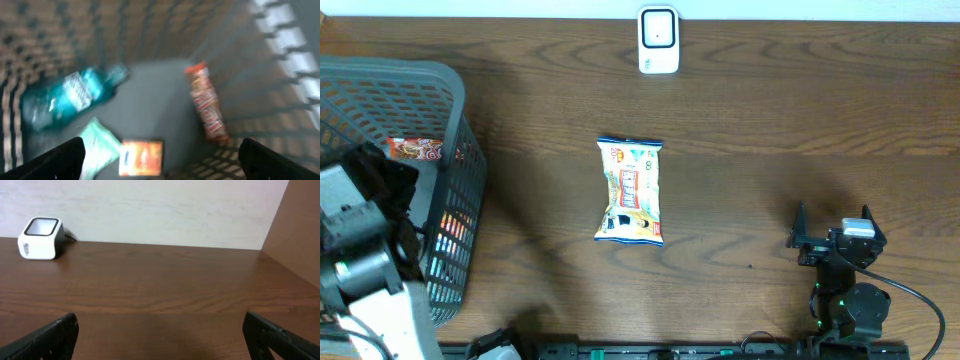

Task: Scan the item barcode
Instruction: 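Release the yellow snack pack on the table and withdraw left gripper, then reach into the basket and grasp the green wet-wipes pack with left gripper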

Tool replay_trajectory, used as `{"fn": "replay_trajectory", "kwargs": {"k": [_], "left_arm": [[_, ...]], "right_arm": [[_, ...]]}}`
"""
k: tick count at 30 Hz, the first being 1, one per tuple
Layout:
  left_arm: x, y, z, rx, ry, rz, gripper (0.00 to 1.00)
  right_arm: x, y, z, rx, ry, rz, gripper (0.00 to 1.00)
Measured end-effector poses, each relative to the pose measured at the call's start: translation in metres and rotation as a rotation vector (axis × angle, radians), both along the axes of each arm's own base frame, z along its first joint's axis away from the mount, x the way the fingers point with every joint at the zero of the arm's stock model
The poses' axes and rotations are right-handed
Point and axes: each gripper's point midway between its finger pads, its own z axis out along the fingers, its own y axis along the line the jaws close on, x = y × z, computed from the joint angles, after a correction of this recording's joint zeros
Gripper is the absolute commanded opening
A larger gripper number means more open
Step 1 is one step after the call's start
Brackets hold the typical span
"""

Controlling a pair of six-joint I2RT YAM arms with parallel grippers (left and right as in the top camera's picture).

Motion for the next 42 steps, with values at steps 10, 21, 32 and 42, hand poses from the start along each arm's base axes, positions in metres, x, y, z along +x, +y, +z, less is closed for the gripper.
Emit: {"fn": "replay_trajectory", "kwargs": {"k": [10, 21, 32, 42], "left_arm": [[-0.025, -0.007, -0.083, -0.402, 0.155, 0.355, 0.98], [-0.026, -0.008, -0.122, -0.513, 0.147, 0.608, 0.98], [-0.024, -0.002, -0.165, -0.539, 0.225, 0.726, 0.98], [-0.016, 0.003, -0.191, -0.551, 0.269, 0.749, 0.98]], "right_arm": [[0.000, 0.000, 0.000, 0.000, 0.000, 0.000, 0.99], [0.000, 0.000, 0.000, 0.000, 0.000, 0.000, 0.99], [0.000, 0.000, 0.000, 0.000, 0.000, 0.000, 0.99], [0.000, 0.000, 0.000, 0.000, 0.000, 0.000, 0.99]]}}
